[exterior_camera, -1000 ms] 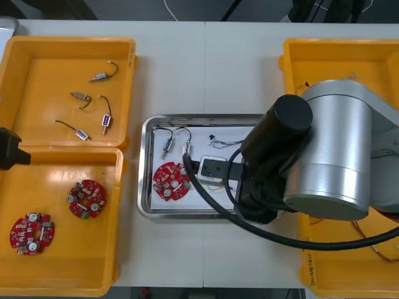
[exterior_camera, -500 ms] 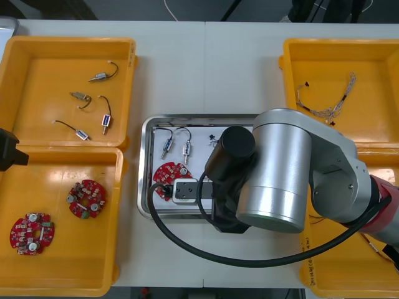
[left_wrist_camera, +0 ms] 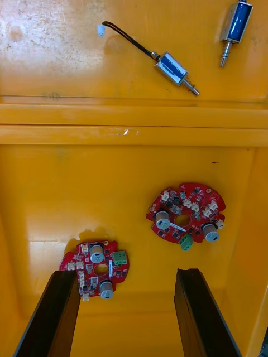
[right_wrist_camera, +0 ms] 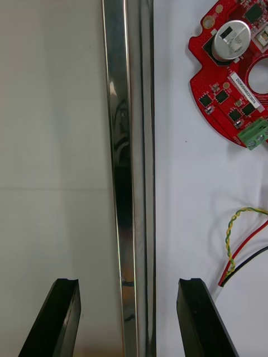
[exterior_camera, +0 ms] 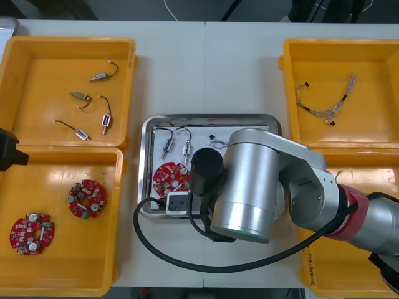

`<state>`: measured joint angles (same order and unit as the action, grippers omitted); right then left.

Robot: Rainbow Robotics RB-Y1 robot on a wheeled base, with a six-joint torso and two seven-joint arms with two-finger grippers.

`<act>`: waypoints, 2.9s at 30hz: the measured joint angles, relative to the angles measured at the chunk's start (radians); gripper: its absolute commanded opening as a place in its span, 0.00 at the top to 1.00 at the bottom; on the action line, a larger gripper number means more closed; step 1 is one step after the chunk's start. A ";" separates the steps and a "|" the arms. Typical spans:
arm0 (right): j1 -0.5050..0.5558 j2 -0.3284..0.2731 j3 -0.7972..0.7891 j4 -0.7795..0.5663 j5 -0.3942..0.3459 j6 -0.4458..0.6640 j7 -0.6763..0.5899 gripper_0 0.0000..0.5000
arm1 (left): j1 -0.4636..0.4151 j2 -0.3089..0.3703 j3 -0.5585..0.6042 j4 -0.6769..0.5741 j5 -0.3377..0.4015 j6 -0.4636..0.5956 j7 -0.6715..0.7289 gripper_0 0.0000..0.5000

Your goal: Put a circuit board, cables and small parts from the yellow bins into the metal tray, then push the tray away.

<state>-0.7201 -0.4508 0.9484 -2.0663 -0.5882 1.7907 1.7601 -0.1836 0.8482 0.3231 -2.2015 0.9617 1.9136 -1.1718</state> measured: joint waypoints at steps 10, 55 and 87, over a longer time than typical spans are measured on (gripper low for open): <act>0.001 0.007 0.055 0.041 0.061 -0.069 0.000 0.00 | 0.000 0.000 0.000 0.000 0.000 0.000 0.000 0.00; 0.025 0.027 0.138 0.108 0.175 -0.121 0.000 0.00 | 0.000 0.000 0.000 0.000 0.000 0.000 0.000 0.00; 0.025 0.028 0.157 0.119 0.210 -0.122 0.000 1.00 | 0.000 0.000 0.000 0.000 0.000 0.000 0.000 0.00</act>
<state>-0.6950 -0.4225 1.1049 -1.9475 -0.3784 1.6689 1.7598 -0.1836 0.8484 0.3231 -2.2017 0.9616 1.9136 -1.1719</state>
